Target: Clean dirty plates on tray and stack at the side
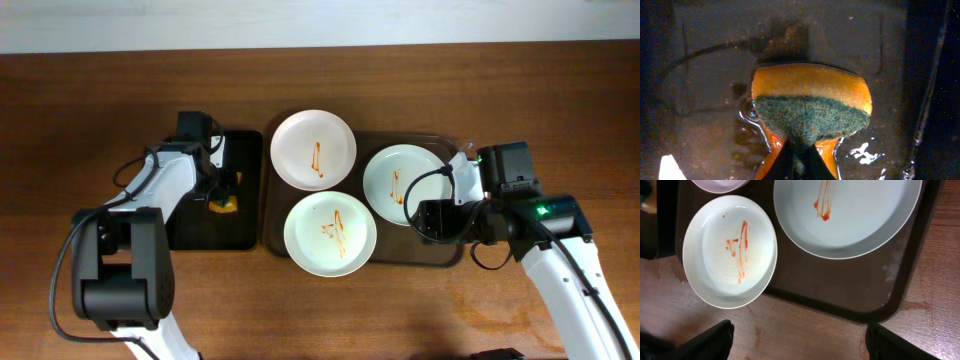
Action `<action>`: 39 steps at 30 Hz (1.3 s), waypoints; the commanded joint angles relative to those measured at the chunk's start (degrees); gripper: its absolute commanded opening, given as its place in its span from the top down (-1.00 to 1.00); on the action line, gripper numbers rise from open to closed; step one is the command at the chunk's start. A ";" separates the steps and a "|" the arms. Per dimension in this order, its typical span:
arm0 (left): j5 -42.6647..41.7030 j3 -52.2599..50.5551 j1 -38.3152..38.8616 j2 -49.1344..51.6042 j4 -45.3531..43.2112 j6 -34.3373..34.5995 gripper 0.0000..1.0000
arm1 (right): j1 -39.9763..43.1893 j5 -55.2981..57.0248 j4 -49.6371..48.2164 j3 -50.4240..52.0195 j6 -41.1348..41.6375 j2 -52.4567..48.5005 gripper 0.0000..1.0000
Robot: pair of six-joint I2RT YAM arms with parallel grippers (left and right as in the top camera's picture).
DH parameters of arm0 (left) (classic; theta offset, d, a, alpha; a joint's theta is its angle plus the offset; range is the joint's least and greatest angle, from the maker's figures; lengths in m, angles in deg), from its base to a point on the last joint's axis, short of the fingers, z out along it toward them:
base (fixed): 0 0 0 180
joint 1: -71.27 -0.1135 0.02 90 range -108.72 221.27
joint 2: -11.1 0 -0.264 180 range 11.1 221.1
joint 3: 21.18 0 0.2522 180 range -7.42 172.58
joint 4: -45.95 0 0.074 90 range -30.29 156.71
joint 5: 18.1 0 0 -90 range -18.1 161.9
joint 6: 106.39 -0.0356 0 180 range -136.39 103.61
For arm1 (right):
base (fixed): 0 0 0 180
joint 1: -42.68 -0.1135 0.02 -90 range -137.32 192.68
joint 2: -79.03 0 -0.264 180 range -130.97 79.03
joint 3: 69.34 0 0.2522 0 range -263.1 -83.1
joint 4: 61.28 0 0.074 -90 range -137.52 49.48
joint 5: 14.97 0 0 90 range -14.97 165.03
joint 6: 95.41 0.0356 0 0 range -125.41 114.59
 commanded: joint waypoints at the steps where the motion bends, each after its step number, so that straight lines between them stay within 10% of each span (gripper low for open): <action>1: 0.85 3.04 0.11 0.57 2.60 0.13 1.00 | -0.52 0.72 -0.20 -1.07 0.26 0.63 -0.71; 15: 0.70 -8.83 0.15 -6.03 -3.28 0.15 1.00 | -0.68 -0.02 -0.11 -1.05 0.28 -1.05 -0.70; 26: -0.59 -5.11 0.11 -20.79 -1.77 0.15 1.00 | -7.02 -7.13 -6.01 -1.05 0.55 -17.20 0.02; 39: -0.42 -5.11 0.11 -34.84 -12.20 0.15 1.00 | -7.32 -12.44 -13.35 -1.05 2.05 -32.44 0.11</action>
